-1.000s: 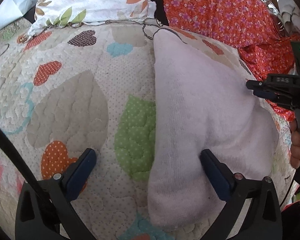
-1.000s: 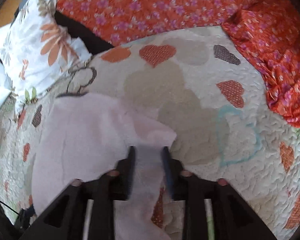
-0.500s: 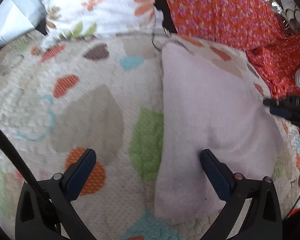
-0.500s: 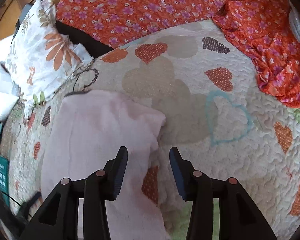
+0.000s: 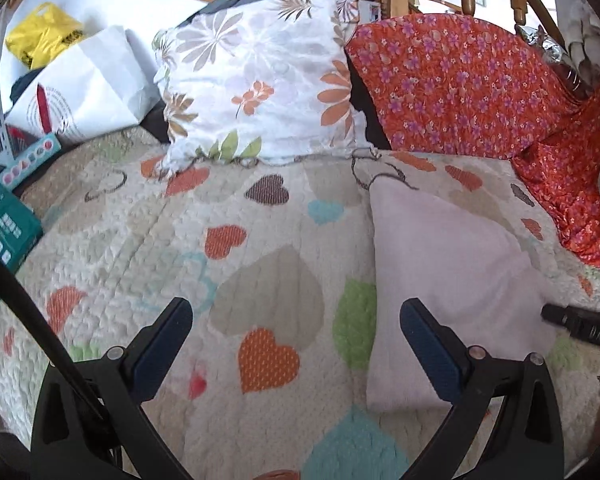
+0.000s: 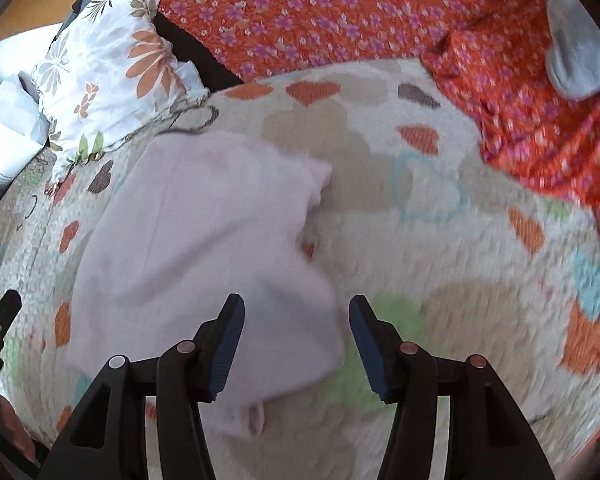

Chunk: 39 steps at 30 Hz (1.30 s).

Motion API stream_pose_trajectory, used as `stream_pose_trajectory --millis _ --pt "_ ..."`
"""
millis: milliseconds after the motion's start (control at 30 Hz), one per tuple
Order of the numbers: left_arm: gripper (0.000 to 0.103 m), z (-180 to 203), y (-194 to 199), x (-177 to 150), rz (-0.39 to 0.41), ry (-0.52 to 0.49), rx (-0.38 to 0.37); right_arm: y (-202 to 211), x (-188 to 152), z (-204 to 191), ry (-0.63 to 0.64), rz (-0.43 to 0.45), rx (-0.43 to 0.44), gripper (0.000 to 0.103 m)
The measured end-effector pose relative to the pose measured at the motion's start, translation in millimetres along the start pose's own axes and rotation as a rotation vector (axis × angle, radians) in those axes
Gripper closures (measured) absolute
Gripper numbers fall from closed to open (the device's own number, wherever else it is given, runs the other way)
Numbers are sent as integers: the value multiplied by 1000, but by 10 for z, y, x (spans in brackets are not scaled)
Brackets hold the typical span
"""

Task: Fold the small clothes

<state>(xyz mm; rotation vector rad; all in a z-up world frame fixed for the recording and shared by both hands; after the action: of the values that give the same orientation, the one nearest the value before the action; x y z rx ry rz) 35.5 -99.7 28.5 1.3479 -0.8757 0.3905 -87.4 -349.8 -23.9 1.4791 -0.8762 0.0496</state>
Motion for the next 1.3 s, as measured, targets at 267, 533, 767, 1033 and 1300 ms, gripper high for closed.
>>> stream_pose_trajectory --millis 267,533,767,1033,1300 --pt "0 -112 -12 -187 -60 12 28 -54 -345 -93 25 -42 -17 43" --pt "0 -41 -89 -258 -93 -7 18 -24 -347 -228 122 -8 -61 39" --pt "0 51 -153 -320 -119 -39 15 -57 -337 -218 114 -10 -59 38" --pt "0 69 -216 -367 -153 -26 -3 -114 -384 -221 125 -27 -77 35" --pt "0 21 -269 -401 -181 7 -6 -91 -383 -264 169 -8 -115 35"
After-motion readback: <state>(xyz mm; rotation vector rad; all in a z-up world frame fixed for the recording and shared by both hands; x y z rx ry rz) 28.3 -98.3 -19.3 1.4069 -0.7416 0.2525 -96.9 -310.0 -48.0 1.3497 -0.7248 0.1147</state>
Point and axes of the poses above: each gripper's, at about its wrist camera, not at the fingertips, and y roughly against the way its jaws point, z to its right, x to its top, the point moved 10 cm from there along -y, roughly the way its jaws point
